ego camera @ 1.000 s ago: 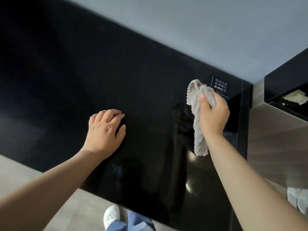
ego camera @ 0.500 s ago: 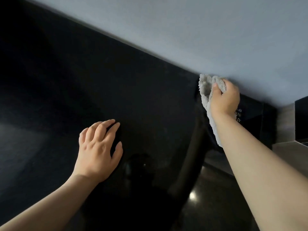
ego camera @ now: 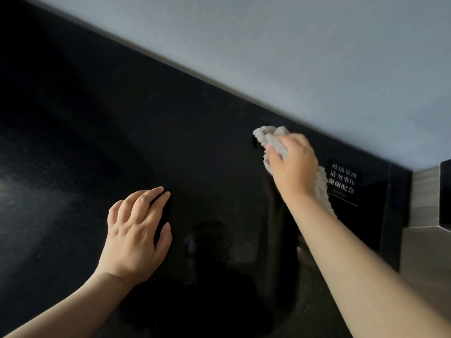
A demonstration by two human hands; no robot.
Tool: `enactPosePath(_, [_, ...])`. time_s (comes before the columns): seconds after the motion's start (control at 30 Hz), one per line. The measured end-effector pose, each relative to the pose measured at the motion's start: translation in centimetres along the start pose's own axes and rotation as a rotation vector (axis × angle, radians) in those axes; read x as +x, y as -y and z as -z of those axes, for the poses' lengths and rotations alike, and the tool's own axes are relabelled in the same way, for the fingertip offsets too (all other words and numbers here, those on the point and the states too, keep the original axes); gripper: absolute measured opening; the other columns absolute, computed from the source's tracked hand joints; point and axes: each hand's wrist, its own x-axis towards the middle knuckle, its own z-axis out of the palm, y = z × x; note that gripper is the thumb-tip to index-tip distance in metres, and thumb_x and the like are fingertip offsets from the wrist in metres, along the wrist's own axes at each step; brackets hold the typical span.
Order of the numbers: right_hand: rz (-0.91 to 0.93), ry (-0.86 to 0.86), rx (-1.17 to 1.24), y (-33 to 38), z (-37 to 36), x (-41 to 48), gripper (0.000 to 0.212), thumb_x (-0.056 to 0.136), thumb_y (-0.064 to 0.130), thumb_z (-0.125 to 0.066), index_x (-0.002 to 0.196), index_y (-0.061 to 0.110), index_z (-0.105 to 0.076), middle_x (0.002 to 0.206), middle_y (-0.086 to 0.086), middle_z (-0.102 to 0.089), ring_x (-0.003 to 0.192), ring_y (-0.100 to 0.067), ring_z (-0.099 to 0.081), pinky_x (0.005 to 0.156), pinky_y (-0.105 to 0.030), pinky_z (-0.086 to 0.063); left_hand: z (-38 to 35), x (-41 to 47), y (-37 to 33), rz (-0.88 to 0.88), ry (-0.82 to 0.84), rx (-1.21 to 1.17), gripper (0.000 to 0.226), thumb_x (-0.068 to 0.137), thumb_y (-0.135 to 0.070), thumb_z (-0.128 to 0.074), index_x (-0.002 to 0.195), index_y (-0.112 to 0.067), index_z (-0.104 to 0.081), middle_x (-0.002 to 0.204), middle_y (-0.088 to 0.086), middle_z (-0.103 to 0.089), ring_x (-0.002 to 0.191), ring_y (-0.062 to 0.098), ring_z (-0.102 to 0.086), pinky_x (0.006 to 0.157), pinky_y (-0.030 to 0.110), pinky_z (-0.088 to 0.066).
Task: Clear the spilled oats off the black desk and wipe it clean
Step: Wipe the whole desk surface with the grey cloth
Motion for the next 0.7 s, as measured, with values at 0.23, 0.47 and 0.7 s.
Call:
enactPosePath(0.23, [0.045,0.179,0.386,2.0,3.6,-6.3,0.015,0.084,0.019,-0.07,0.099,0.017,-0.074,0.095,0.007,-0.064,0.086,-0.006,-0.062,0.077,-0.023,-0.049,0.0,-0.2,-0.7,-0.002,0.008,-0.003,0.055,0.085,-0.037,-0.041,0.131,-0.009,-0.057,0.136,0.004,-0.05,0.125,0.026,-0.042,0.106,0.045,-0.024])
enactPosePath(0.47, [-0.226,-0.087,-0.033,-2.0,-1.5,6.5,0.015,0.086,0.026,-0.061,0.091,0.014,-0.069,0.099,-0.006,-0.065,0.093,-0.029,-0.059,0.068,-0.029,-0.041,0.1,0.2,-0.7,-0.005,-0.002,-0.013,0.055,0.085,-0.036,-0.042,0.131,-0.009,-0.056,0.136,0.004,-0.05,0.125,0.026,-0.042,0.106,0.044,-0.024])
enactPosePath(0.7, [0.014,0.222,0.131,2.9,-0.6,-1.9,0.024,0.088,0.023,-0.063,0.11,0.016,-0.07,0.108,0.0,-0.065,0.096,-0.018,-0.06,0.083,-0.031,-0.049,-0.3,-0.1,-0.2,-0.007,0.035,-0.001,0.055,0.085,-0.036,-0.042,0.132,-0.009,-0.056,0.137,0.003,-0.049,0.126,0.026,-0.042,0.106,0.045,-0.025])
